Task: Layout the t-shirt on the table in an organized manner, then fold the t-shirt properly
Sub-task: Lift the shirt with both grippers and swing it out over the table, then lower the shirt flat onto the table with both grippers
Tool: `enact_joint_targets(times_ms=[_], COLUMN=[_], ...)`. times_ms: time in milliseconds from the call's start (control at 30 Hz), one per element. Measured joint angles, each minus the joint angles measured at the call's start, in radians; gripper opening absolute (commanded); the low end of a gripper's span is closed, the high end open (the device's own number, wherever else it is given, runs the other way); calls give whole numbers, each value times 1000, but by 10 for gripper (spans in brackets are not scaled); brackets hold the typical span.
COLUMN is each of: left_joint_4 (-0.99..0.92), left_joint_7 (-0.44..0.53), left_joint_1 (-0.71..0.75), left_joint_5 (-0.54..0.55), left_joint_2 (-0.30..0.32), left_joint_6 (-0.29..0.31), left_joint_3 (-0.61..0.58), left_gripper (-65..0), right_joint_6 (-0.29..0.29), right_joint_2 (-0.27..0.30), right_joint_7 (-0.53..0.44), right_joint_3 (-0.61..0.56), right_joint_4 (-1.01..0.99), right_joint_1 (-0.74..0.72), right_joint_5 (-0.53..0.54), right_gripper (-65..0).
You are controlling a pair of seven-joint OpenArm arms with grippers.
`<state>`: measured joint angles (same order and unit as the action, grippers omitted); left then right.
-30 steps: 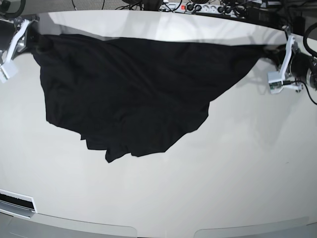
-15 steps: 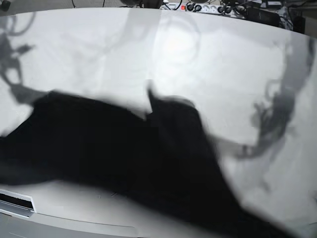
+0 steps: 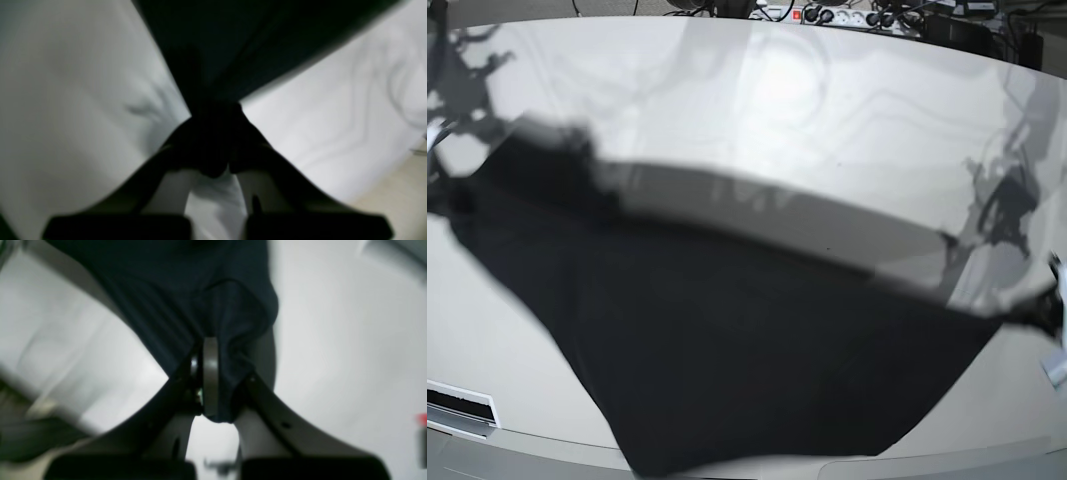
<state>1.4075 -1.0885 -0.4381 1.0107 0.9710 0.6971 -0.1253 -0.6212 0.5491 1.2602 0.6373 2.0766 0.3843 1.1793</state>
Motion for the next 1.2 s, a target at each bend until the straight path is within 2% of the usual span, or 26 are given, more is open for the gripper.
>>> enact_joint_targets(times_ms=[67,200,433,533,567,633,767,833,1100,1200], left_joint_4=[-68,-152,-226,-224,-224,-222,-224,-224,-223,-222], left_joint_7=[-7,13,-10,-8,-12,-75,-311,-317,-315,-308], left_joint_1=[48,64,78,75,72,67,80,98,158,204], left_joint_5=[-1,-2,32,100,114,179,353,456,455,455], left_joint_2=[-27,-51,-54,-54,-55,-59,-51,-48,-43,-43], left_joint_6=[0,0,-1,-1,-1,-2,-5,-4,-3,-3], left_joint_3=[-5,-4,-3,-3,-3,-3,-3,-3,-3,-4], left_gripper=[-650,-650,-650,-650,-650,-650,-650,-650,-650,-650], right_joint_6=[-1,-47,-45,-45,-26,4,48,50,56,26], right_joint_2=[-11,-6,-24,-23,-23,-23,-23,-23,-13,-6], right_joint_7=[-23,-33,-27,-26,-24,5,99,99,105,148], right_joint_3=[-51,-109,-171,-191,-193,-195,-195,-195,-195,-195], right_joint_4=[-61,-127,-129,-129,-129,-129,-129,-129,-129,-129], right_joint_1=[-13,-33,-24,-26,-25,-26,-26,-24,12,60], right_joint_5=[7,5,-71,-125,-136,-144,-151,-151,-132,-56], right_gripper=[-650,-650,-650,-650,-650,-650,-650,-650,-650,-650])
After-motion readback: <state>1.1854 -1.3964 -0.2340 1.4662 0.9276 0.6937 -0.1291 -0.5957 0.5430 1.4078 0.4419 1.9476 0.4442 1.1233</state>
